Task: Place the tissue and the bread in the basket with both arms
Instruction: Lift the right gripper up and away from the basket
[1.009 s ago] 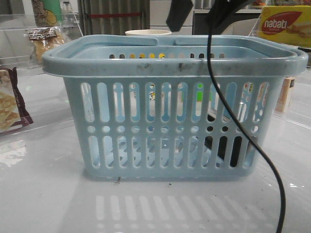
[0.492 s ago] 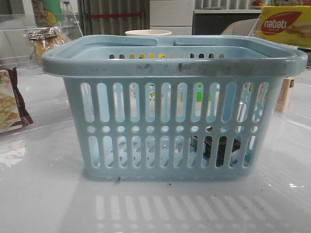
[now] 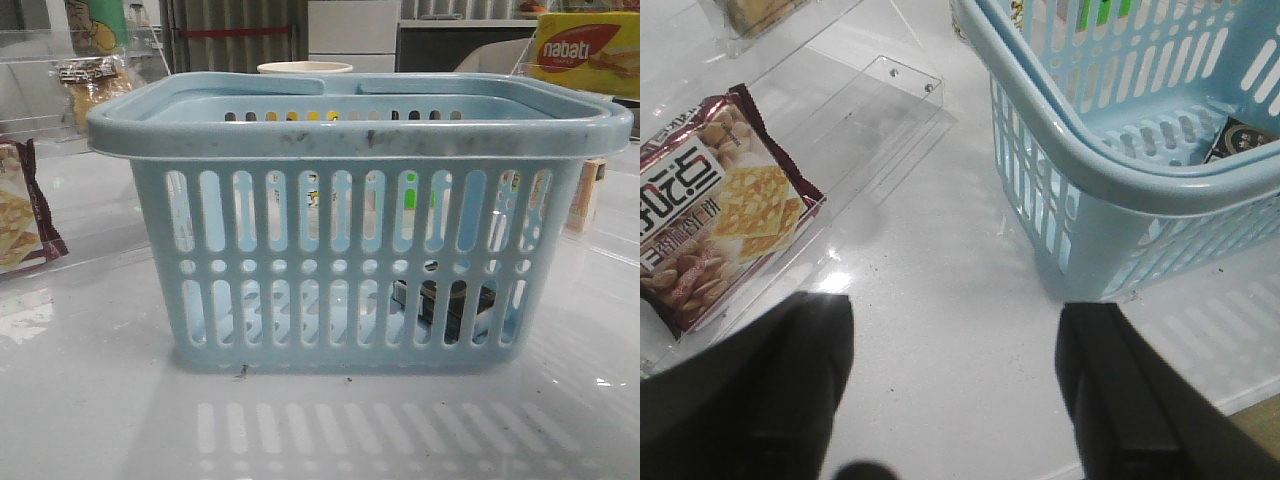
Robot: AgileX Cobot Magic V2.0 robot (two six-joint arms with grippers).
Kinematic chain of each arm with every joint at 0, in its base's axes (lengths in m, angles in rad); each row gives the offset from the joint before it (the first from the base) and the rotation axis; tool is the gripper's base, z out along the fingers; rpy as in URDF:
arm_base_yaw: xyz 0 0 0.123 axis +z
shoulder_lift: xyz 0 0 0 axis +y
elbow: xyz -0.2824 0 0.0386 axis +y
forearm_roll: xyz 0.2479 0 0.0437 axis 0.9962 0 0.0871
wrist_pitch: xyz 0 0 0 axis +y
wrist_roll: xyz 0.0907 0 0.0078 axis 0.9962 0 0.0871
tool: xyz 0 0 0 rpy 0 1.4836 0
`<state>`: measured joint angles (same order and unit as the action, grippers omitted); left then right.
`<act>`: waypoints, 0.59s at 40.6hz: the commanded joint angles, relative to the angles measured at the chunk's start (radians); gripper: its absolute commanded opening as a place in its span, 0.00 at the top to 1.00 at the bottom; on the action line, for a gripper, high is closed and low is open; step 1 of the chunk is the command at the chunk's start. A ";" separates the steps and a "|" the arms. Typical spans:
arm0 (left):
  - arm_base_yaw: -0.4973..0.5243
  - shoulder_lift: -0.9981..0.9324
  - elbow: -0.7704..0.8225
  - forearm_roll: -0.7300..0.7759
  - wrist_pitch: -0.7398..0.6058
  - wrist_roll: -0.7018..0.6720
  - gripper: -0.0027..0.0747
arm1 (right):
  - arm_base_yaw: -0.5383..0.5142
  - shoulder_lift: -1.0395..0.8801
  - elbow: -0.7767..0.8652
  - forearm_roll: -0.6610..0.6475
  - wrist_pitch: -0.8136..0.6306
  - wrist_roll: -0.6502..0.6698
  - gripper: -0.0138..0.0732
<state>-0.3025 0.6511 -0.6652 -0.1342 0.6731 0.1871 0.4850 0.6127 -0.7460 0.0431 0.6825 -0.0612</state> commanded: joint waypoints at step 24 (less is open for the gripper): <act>0.013 0.499 -0.317 0.101 -0.161 0.002 0.12 | 0.000 -0.004 -0.019 -0.014 -0.056 -0.009 0.16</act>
<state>-0.3025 1.0733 -0.8816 -0.0411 0.6199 0.1871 0.4850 0.6093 -0.7377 0.0431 0.6994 -0.0636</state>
